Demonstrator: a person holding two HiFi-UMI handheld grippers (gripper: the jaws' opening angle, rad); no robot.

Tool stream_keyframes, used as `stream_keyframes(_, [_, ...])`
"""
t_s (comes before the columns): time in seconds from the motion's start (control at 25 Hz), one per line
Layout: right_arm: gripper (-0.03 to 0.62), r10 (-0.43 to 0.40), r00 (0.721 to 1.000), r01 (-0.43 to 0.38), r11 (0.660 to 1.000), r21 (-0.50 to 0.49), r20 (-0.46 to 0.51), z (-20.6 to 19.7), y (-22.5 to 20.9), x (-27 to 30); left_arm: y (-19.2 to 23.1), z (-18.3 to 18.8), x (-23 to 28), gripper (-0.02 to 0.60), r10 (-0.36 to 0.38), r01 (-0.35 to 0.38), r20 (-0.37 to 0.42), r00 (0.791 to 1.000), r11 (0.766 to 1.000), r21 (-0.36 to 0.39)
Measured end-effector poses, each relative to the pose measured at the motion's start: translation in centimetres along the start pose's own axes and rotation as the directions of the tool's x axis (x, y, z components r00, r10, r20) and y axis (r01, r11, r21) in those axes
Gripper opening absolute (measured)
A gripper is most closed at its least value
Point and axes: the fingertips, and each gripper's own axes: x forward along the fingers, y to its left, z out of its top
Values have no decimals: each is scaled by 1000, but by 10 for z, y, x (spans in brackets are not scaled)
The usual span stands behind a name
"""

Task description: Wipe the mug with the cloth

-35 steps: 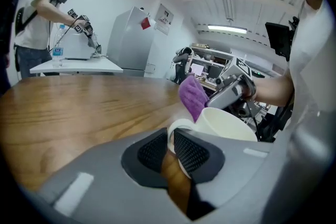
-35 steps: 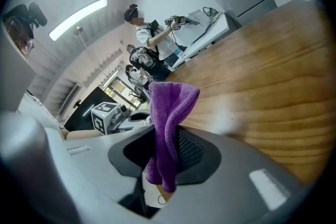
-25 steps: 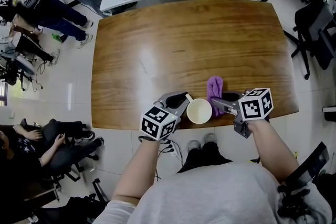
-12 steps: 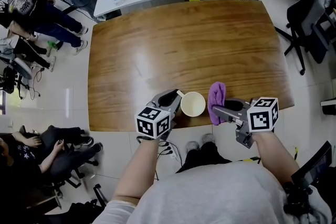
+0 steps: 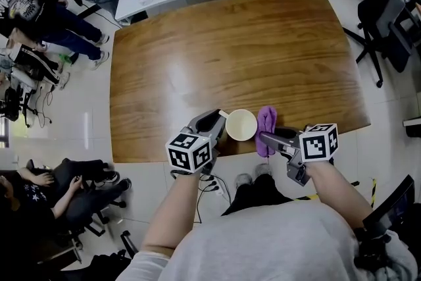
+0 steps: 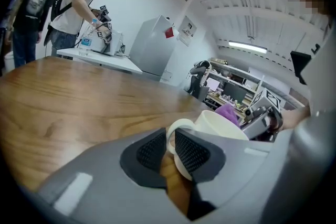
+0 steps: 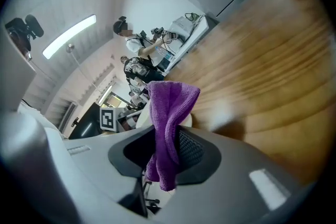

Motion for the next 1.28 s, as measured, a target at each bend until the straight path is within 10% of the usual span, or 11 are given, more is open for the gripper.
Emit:
stream_keyframes(0.32, [109, -98, 995, 98, 995, -12, -9, -4, -25, 12, 1, -4, -10, 40, -5, 5, 25, 1000, 1000, -8])
stream_keyframes(1.28, [109, -30, 992, 23, 998, 53, 125, -10, 25, -24, -32, -36, -43, 54, -28, 28, -13, 1000, 1000, 4])
